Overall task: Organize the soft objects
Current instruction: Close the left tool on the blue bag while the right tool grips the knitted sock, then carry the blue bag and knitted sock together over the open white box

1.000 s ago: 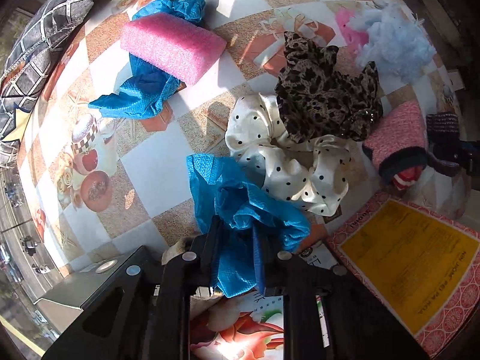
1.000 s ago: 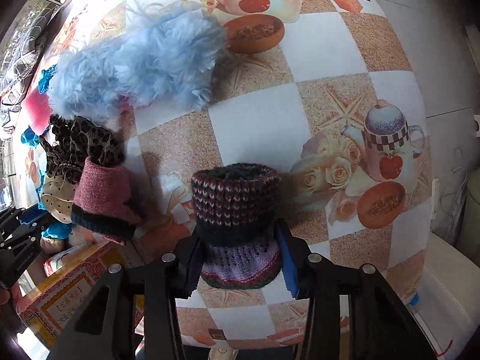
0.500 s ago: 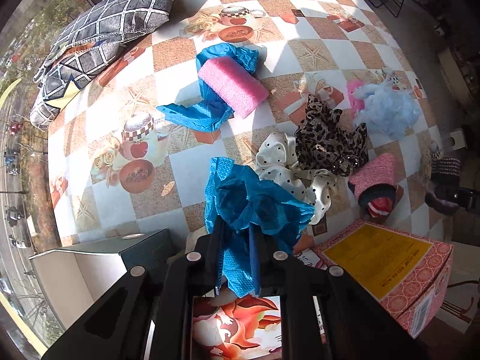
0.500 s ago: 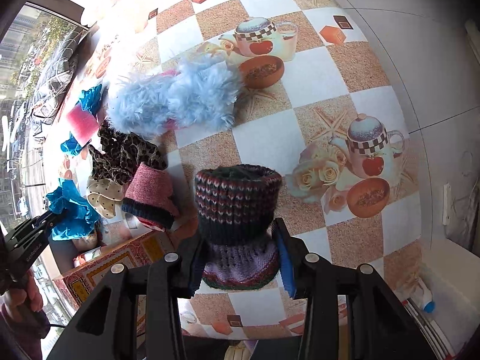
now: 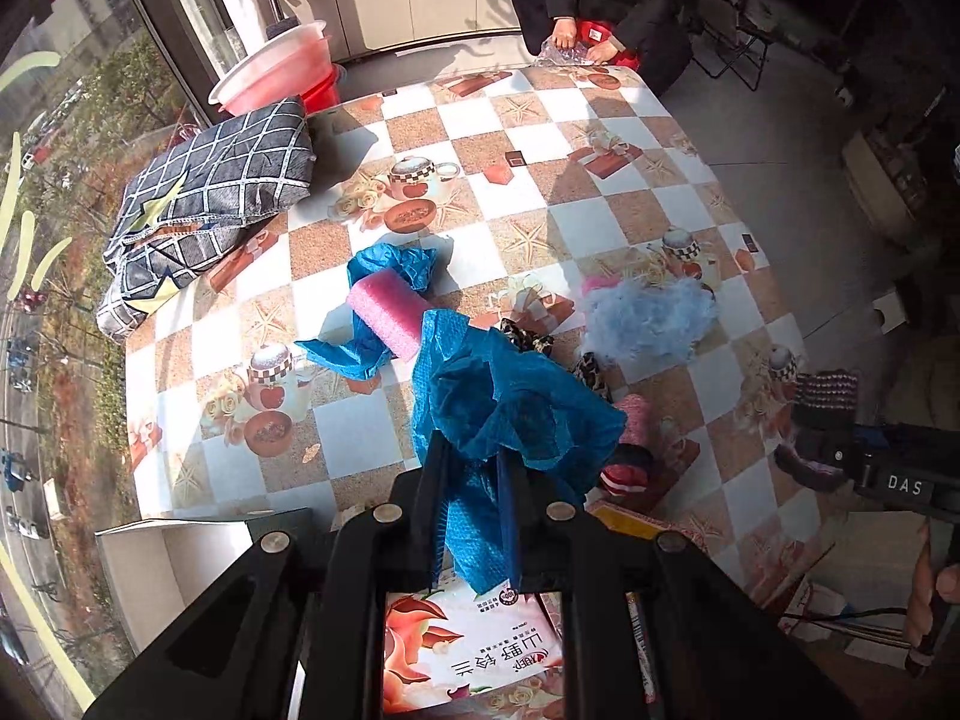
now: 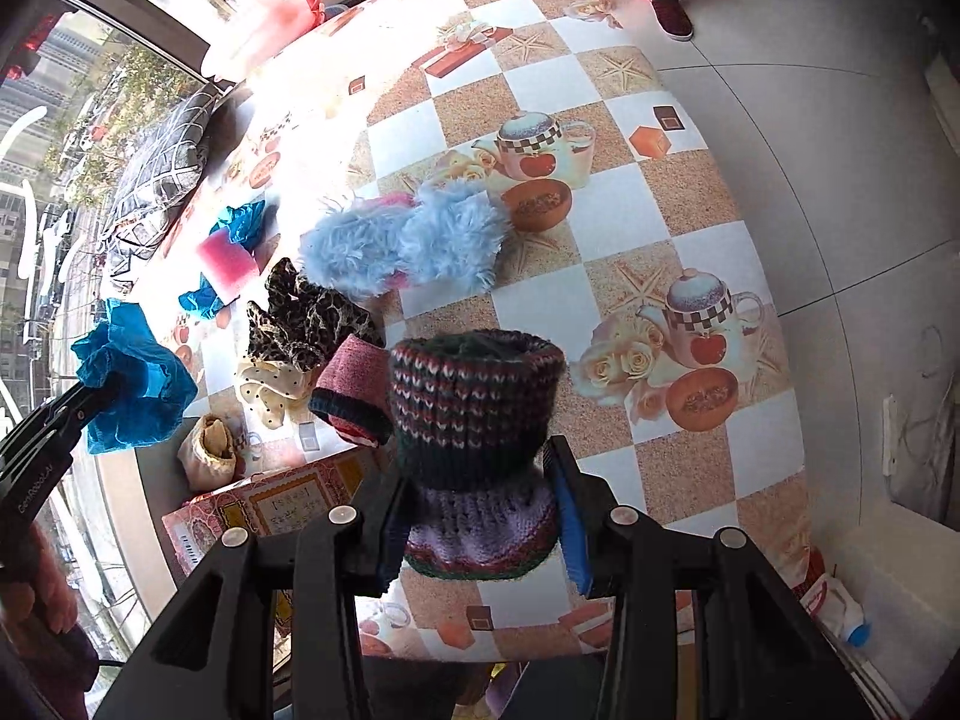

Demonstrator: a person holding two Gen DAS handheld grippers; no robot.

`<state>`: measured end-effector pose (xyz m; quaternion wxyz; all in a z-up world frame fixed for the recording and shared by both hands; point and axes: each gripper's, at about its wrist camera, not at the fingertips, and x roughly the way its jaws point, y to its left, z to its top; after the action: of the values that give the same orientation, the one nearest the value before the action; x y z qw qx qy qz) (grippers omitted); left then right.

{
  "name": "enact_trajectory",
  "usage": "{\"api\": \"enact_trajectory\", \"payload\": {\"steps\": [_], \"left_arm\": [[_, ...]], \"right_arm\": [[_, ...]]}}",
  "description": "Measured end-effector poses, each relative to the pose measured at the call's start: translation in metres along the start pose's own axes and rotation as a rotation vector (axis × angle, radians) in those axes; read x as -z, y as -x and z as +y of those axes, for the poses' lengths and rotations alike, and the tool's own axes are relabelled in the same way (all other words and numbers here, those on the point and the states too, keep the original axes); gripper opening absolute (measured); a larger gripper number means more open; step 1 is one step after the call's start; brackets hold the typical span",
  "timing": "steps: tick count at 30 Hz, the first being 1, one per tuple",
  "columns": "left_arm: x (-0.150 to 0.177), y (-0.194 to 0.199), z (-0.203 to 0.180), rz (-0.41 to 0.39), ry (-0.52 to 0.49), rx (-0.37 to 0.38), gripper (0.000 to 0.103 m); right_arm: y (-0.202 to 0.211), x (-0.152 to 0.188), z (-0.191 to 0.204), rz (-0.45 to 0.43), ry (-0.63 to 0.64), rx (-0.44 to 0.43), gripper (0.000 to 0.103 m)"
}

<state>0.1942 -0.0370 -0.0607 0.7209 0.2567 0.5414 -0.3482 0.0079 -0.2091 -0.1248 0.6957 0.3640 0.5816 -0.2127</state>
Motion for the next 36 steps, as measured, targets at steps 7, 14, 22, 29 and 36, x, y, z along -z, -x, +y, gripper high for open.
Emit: {"api": "enact_trajectory", "payload": {"steps": [7, 14, 22, 29, 36], "left_arm": [[0.006, 0.026, -0.067, -0.041, -0.124, 0.068, 0.016], [0.021, 0.043, -0.134, -0.059, -0.3, 0.099, 0.016], [0.049, 0.048, -0.183, -0.017, -0.363, 0.11, 0.016], [0.083, 0.054, -0.199, 0.01, -0.287, 0.082, 0.016], [0.122, 0.056, -0.185, 0.043, -0.196, 0.051, 0.016]], "right_arm": [[0.019, 0.02, -0.008, -0.033, 0.032, 0.027, 0.043], [0.037, 0.032, -0.031, -0.063, 0.03, 0.032, 0.043], [0.053, 0.04, -0.057, -0.075, 0.057, 0.017, 0.043], [0.056, 0.058, -0.065, -0.051, 0.155, 0.006, 0.043], [0.037, 0.087, -0.053, 0.027, 0.262, -0.004, 0.043]]}}
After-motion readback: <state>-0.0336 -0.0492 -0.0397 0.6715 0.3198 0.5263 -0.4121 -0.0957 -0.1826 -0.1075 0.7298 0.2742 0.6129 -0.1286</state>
